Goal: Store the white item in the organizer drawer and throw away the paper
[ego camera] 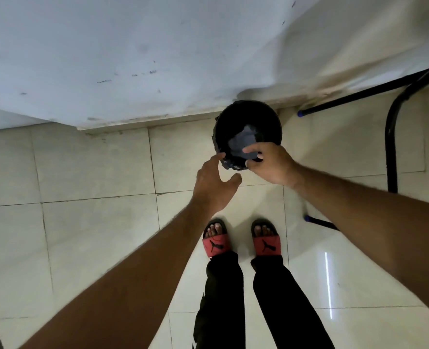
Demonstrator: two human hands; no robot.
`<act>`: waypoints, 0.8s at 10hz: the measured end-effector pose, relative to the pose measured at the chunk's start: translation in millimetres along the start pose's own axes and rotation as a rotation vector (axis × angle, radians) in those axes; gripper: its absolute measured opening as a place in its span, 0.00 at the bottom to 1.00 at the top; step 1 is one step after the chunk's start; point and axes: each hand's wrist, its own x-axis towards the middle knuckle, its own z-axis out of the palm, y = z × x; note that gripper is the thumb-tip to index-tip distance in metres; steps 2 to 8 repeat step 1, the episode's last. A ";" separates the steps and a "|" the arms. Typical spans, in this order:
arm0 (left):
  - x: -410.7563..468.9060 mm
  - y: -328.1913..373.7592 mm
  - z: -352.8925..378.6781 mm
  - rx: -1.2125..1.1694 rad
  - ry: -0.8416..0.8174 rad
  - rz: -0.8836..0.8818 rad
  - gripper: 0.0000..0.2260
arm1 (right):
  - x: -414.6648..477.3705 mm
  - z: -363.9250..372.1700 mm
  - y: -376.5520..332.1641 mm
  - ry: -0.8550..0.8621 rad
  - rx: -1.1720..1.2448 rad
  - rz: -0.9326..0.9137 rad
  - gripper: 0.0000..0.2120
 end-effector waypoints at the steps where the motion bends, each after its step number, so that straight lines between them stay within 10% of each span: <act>1: -10.6 9.0 -6.3 -0.073 0.027 -0.009 0.29 | -20.9 -8.3 -9.2 0.047 0.053 -0.022 0.23; 8: -10.6 9.0 -6.3 -0.073 0.027 -0.009 0.29 | -20.9 -8.3 -9.2 0.047 0.053 -0.022 0.23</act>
